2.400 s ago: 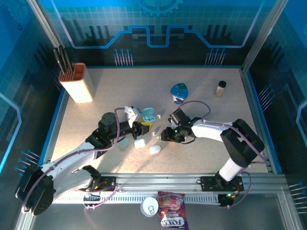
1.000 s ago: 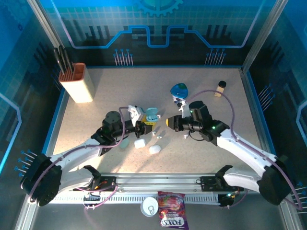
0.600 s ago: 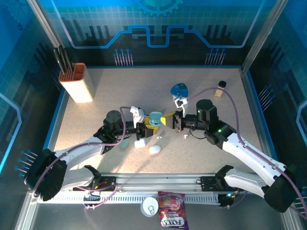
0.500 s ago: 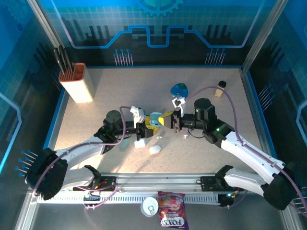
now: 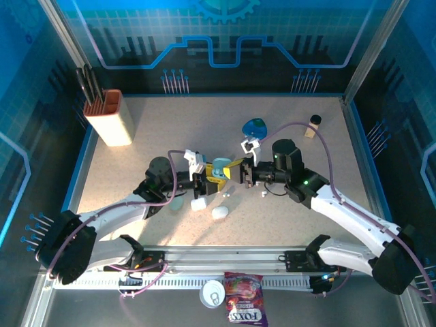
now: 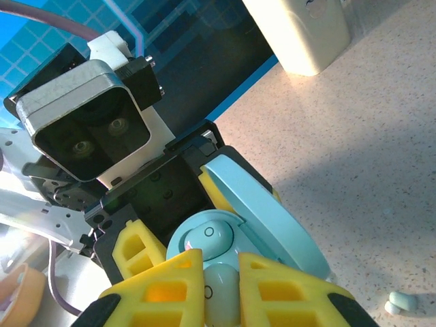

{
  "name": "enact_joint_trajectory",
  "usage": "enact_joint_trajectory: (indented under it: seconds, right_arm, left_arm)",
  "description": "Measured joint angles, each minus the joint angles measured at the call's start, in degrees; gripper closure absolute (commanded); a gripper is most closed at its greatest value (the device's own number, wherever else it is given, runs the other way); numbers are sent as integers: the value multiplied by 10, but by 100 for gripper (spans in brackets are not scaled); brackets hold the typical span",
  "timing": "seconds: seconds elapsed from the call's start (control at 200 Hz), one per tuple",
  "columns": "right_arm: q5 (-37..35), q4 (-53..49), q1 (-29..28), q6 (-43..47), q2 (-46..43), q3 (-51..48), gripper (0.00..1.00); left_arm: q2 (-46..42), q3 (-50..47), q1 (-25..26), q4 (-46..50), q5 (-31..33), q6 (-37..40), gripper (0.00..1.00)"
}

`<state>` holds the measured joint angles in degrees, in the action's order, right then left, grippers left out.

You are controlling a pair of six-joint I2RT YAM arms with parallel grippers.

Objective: Insert wireless bluetooth earbuds into charging case

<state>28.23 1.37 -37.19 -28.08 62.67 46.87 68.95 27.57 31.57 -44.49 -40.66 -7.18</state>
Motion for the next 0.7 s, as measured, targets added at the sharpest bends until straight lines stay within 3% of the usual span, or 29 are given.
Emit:
enact_joint_trajectory:
  seconds: [0.175,0.38,0.7]
  right_arm:
    - [7,0,-2,-6,10,4,81]
    - [-7,-5,-3,-17,11,4,66]
    - [-31,-17,-2,-24,8,4,51]
  left_arm:
    - [0,-1,0,0,5,0,61]
    - [0,-1,0,0,13,0,61]
    - [0,-4,-1,0,25,0,61]
